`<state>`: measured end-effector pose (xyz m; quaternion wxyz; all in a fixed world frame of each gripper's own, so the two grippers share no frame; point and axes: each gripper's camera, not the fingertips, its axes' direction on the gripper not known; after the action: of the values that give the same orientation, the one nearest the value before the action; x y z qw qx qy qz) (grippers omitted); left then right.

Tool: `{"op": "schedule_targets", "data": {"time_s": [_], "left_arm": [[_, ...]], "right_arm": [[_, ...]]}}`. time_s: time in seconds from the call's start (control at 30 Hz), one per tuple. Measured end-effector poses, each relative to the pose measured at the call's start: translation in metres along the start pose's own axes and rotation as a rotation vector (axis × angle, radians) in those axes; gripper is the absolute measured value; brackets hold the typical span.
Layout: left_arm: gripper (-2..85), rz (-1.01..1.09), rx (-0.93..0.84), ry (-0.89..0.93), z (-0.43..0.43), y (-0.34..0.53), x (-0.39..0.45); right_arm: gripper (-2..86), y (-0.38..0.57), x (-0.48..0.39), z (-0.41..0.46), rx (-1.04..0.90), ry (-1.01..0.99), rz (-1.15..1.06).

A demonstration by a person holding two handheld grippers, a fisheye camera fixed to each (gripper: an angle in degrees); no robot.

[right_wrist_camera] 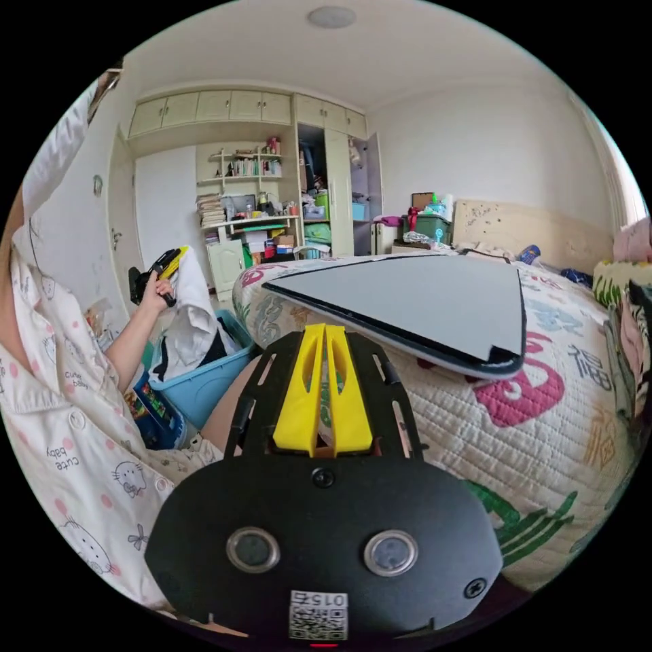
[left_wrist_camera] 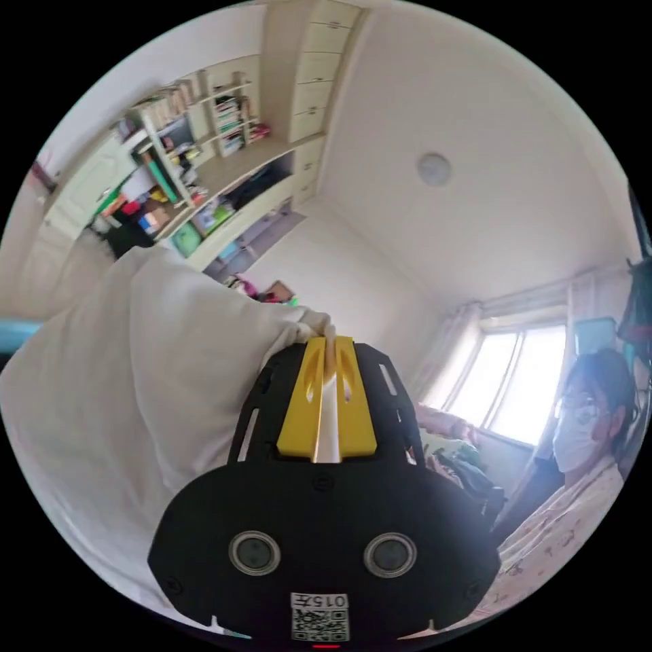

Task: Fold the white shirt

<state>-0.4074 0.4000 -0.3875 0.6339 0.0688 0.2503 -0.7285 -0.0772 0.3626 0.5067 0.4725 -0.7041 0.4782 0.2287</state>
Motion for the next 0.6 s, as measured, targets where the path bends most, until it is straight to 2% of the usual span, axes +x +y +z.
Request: {"op": "schedule_targets", "data": {"time_s": [0.1, 0.23, 0.37, 0.43, 0.5, 0.53, 0.6], "left_arm": [[0.9, 0.136, -0.075, 0.341, 0.042, -0.036, 0.074], [1.0, 0.242, -0.356, 0.675, 0.151, -0.038, 0.187], [1.1, 0.284, -0.572, 0.798, 0.261, 0.034, 0.273], [1.1, 0.292, -0.887, 0.707, 0.337, 0.116, 0.316], [0.9, 0.322, -1.08, 0.695, 0.363, 0.173, 0.336], [0.5, 0.316, -1.085, 0.784, 0.358, 0.193, 0.342], [1.0, 0.302, -1.054, 0.804, 0.343, 0.201, 0.344]], "right_arm": [[-0.9, 0.028, 0.057, -0.043, 0.055, 0.037, 0.113], [-0.6, 0.062, 0.129, -0.09, 0.129, 0.028, 0.243], [-0.5, 0.085, 0.17, -0.116, 0.141, 0.023, 0.288], [-0.5, 0.101, 0.188, -0.129, 0.125, 0.082, 0.3], [-0.5, 0.114, 0.2, -0.142, 0.122, 0.133, 0.302], [-0.4, 0.124, 0.206, -0.153, 0.123, 0.163, 0.3], [-0.4, 0.141, 0.213, -0.167, 0.131, 0.218, 0.286]]}}
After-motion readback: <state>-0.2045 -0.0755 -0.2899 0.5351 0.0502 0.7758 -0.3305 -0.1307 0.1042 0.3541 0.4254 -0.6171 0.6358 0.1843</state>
